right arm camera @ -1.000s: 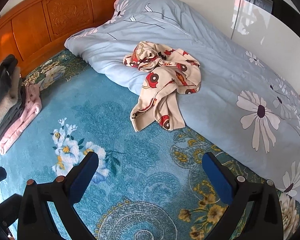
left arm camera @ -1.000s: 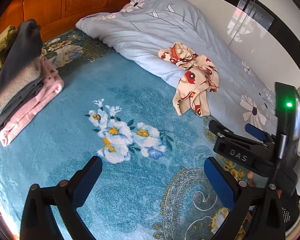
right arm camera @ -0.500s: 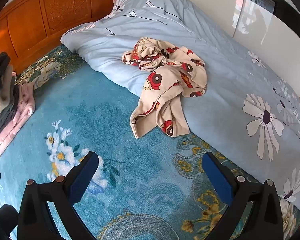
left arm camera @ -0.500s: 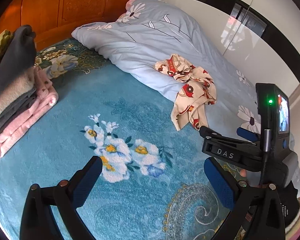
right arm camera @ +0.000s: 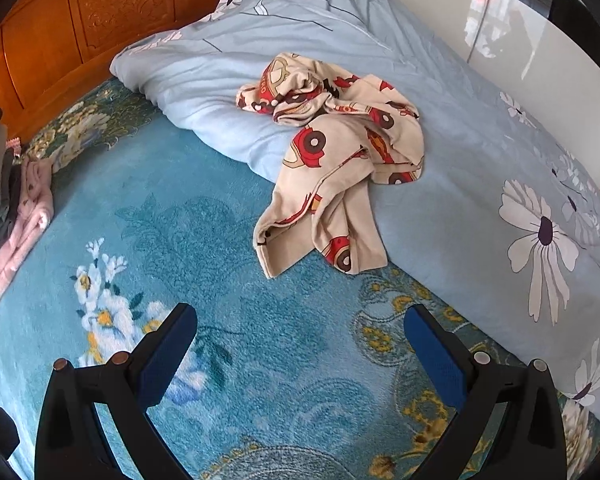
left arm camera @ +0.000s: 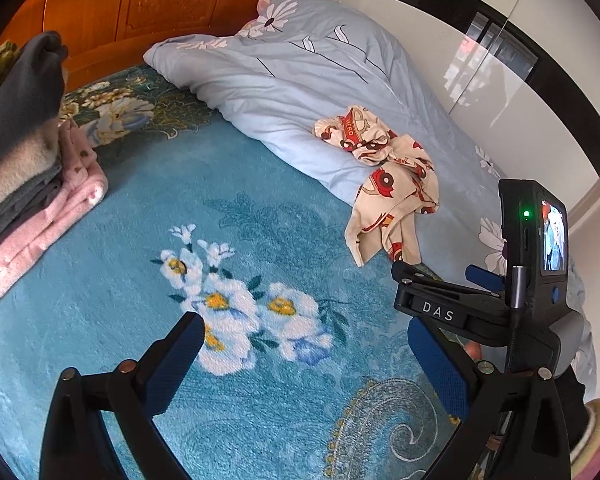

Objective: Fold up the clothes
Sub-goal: 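Move both tools toward the cream car-print pants on the duvet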

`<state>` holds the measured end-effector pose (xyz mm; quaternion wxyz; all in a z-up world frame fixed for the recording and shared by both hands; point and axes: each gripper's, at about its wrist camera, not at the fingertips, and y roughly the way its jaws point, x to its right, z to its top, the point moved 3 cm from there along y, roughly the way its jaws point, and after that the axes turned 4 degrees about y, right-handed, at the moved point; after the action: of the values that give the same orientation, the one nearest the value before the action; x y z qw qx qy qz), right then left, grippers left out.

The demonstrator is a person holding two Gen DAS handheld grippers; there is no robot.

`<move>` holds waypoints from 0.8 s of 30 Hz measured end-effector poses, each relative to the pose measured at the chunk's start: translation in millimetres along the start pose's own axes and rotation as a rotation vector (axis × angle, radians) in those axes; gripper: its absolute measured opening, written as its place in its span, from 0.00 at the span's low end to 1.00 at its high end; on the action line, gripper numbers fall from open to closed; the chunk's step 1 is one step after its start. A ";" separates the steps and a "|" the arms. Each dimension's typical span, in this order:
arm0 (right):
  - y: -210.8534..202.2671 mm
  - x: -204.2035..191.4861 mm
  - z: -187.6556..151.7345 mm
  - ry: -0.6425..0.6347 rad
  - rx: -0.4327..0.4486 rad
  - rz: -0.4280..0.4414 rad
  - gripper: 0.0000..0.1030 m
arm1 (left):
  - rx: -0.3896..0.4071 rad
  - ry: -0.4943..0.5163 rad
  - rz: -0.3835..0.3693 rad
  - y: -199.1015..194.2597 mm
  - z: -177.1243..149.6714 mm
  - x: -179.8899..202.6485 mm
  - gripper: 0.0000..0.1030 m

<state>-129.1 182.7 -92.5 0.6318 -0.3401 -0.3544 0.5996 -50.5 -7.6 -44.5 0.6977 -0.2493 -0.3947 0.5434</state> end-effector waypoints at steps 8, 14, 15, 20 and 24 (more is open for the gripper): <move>6.4 4.9 -0.7 0.011 -0.007 0.007 1.00 | -0.011 0.005 0.006 5.8 -5.2 1.0 1.00; 9.0 3.7 -1.5 0.004 -0.002 0.007 1.00 | -0.016 0.002 0.007 5.8 -8.2 -0.9 1.00; 9.8 2.9 -1.7 0.001 -0.001 0.006 1.00 | -0.018 0.002 0.008 5.7 -8.3 -1.2 1.00; 13.8 0.6 -2.4 0.014 -0.010 0.028 1.00 | -0.020 -0.008 0.007 6.5 -8.8 -3.6 1.00; 15.9 1.4 -3.4 0.028 -0.013 0.044 1.00 | -0.024 -0.008 0.002 7.2 -10.5 -3.2 1.00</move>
<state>-134.4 184.9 -107.8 0.6211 -0.3602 -0.3420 0.6062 -46.2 -7.7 -57.0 0.6925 -0.2556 -0.4038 0.5405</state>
